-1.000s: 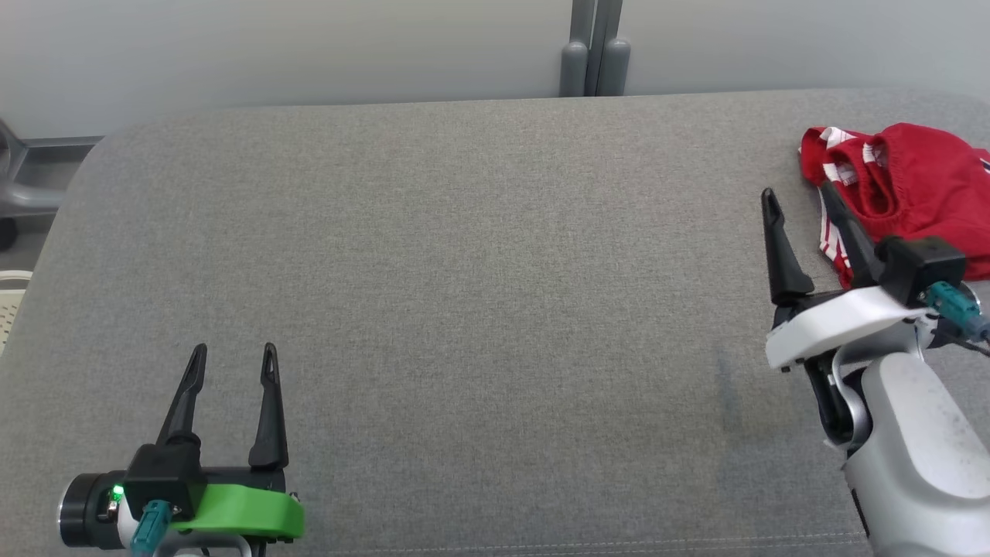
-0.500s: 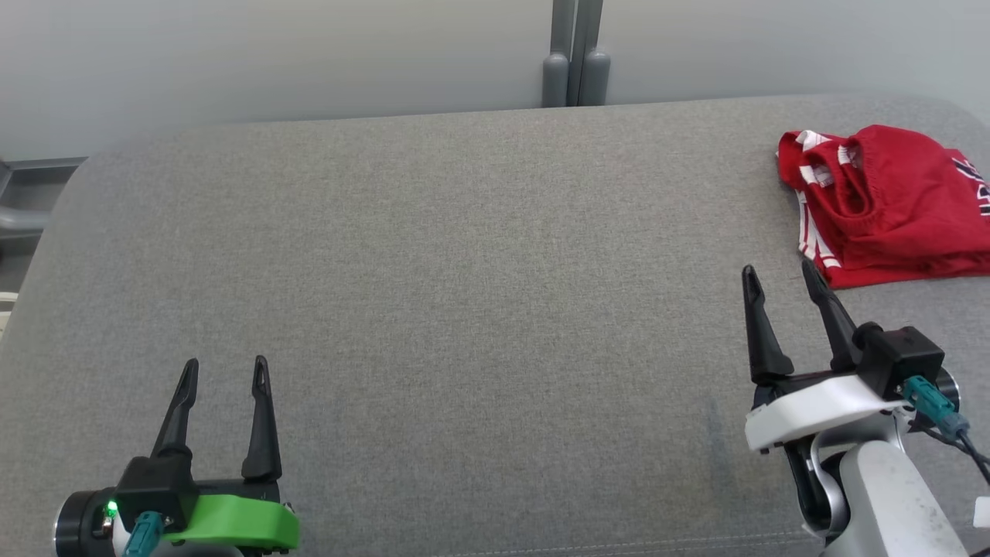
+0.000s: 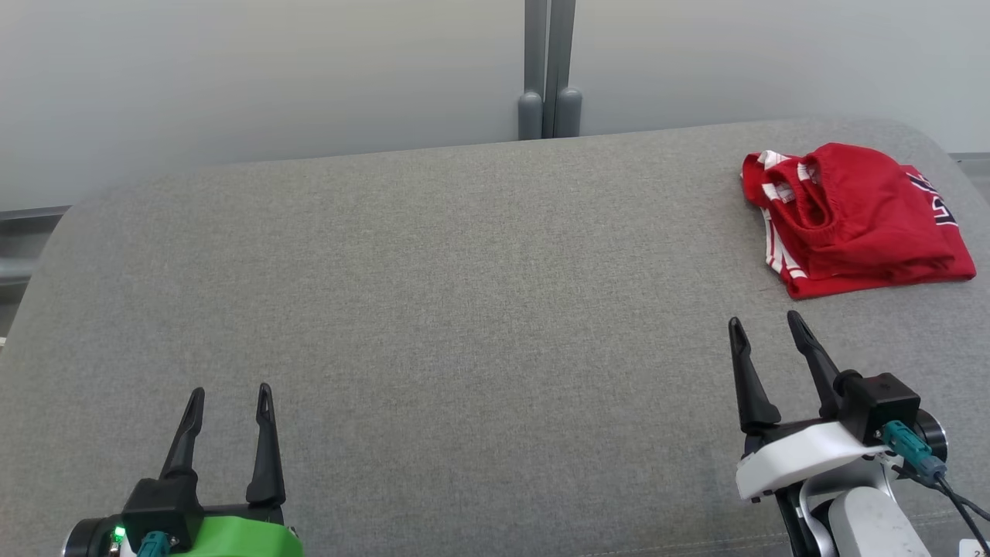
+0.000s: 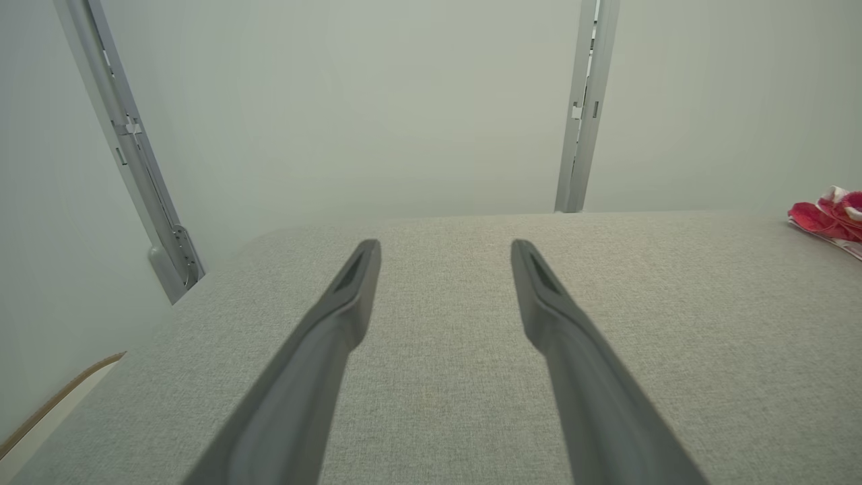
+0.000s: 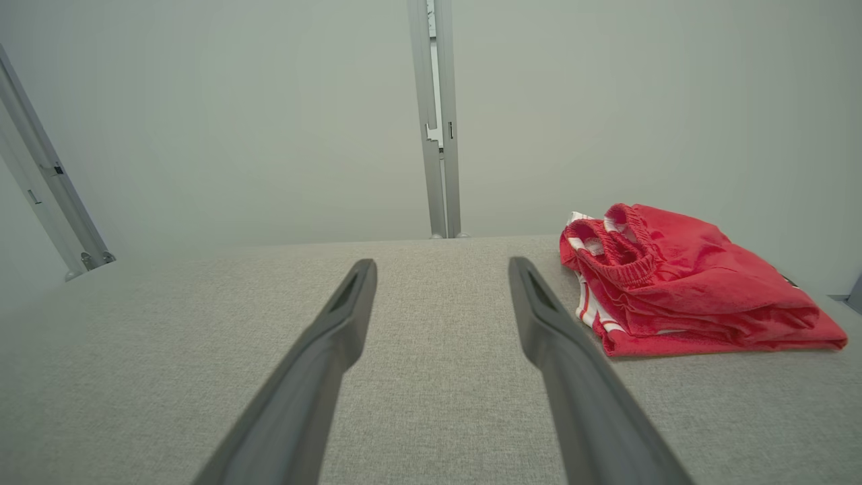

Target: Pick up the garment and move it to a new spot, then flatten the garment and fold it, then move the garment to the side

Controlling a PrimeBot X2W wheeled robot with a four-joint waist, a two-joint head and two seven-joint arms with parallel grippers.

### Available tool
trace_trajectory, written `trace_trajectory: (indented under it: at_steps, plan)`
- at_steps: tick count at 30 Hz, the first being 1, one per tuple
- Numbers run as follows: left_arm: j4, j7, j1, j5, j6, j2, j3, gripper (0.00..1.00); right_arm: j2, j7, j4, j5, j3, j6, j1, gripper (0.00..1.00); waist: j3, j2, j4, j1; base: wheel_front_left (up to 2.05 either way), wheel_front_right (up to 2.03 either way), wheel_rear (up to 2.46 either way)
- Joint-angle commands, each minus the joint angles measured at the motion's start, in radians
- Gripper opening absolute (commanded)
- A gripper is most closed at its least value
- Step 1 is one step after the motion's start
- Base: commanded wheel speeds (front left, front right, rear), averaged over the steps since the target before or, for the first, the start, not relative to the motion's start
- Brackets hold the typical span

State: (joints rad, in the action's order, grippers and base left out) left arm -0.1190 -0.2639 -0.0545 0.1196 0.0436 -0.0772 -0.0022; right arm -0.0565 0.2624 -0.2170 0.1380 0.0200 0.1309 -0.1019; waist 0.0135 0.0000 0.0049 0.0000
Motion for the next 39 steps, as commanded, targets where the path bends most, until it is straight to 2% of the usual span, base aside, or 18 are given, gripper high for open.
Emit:
trace_trajectory:
  at_steps: [1, 25, 26, 28, 39]
  plan:
    - [-0.001, 0.001, -0.013, 0.002, -0.003, 0.0, 0.002, 1.0, 0.001, 0.001, -0.005, -0.006, 0.004, 0.0, 0.016, 1.0, 0.004, 0.0, -0.003, 0.0, 0.0, 0.0, 0.0]
    - [-0.009, 0.001, -0.007, 0.001, 0.008, -0.009, -0.013, 1.0, 0.005, 0.002, -0.02, 0.007, 0.01, 0.0, 0.013, 1.0, 0.001, 0.0, -0.004, 0.0, 0.0, 0.0, 0.0]
    - [-0.024, 0.0, -0.002, 0.002, 0.005, 0.0, -0.013, 0.0, 0.007, -0.001, -0.026, 0.001, 0.01, 0.0, 0.017, 0.0, 0.001, 0.0, -0.004, 0.0, 0.0, 0.0, 0.0]
    - [-0.045, 0.003, -0.001, 0.008, 0.005, 0.002, -0.011, 0.0, 0.011, -0.004, -0.044, 0.008, 0.008, 0.0, 0.024, 0.0, 0.001, 0.0, -0.004, 0.0, 0.0, 0.0, 0.0]
    - [-0.08, 0.054, 0.049, 0.228, 0.018, 0.006, 0.008, 0.0, 0.01, -0.071, -0.07, 0.222, -0.024, 0.0, -0.012, 0.0, -0.001, 0.0, -0.004, 0.0, 0.0, 0.0, 0.0]
